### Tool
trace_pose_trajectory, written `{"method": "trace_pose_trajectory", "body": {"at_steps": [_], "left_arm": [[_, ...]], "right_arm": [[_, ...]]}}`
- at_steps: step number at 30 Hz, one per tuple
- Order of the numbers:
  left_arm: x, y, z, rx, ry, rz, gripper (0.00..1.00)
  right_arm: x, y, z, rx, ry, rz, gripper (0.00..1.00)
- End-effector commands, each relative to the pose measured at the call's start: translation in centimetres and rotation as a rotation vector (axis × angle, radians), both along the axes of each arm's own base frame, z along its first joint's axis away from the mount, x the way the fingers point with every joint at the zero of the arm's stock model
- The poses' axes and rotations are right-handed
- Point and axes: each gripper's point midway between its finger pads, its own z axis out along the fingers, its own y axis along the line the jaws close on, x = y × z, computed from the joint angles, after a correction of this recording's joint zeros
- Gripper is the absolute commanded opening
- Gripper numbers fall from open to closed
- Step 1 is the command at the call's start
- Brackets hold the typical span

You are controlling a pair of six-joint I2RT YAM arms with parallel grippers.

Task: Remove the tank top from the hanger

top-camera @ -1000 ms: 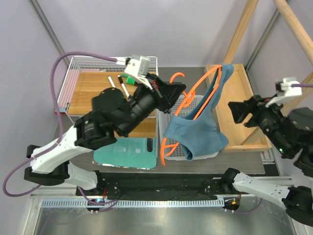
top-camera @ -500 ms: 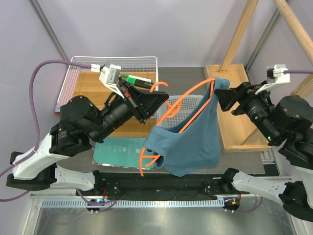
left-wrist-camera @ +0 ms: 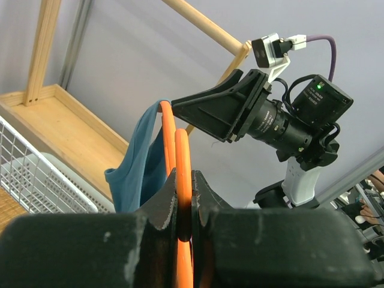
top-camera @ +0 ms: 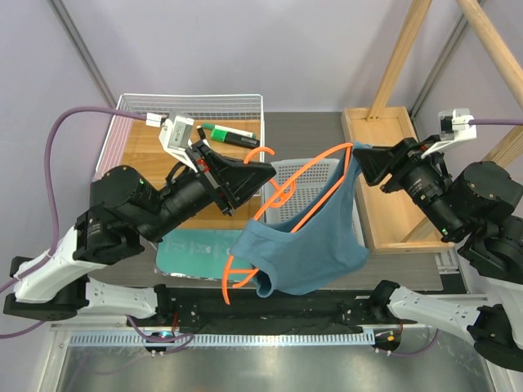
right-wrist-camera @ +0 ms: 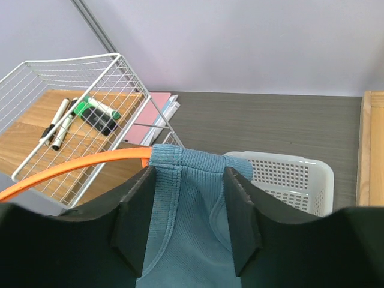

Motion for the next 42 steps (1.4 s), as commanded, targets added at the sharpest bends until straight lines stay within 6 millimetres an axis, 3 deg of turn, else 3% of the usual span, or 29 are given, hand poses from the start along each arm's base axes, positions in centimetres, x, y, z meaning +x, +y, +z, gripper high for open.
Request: {"method": "trace_pose_trajectory", "body": {"at_steps": [1,5,16,21,30,38,42], "left_arm": [[-0.9,1.1,2.8,-0.11,-0.013,-0.034,0.0],[-0.9,1.1,2.7,-0.112,-0.011,-0.036,0.0],[-1.1,0.6,2.9,-0.117,-0.014,-0.052,0.0],[-1.1,0.7,2.8,-0.12,-0.014,-0.051,0.0],[-1.0,1.5,2.6,-0.128,-0.013,-0.034,0.0],[-0.8,2.1,1.8,-0.118,-0.006,-0.014,0.0],[-0.7,2.7,2.4,-0.155,-0.015,-0.002,0.0]], "right_arm": [[0.1,0.6,0.8,0.038,-0.028,0.022,0.49],[0.1,0.5,0.5,0.035,-0.024,0.014,0.41],[0.8,0.5,-0.2,0.027,-0.017,-0.02,0.33],[1.1,0.4,-0.6,0.035,-0.021,-0.034,0.22],[1.4,-2.2,-0.8,0.058,-0.045,-0.156,0.01],[1.3,-4.6,-1.0,0.089,-0.036,-0.261,0.01],[0.9,-5.3,-1.4,0.124,-0.016,-0.28,0.01]]}}
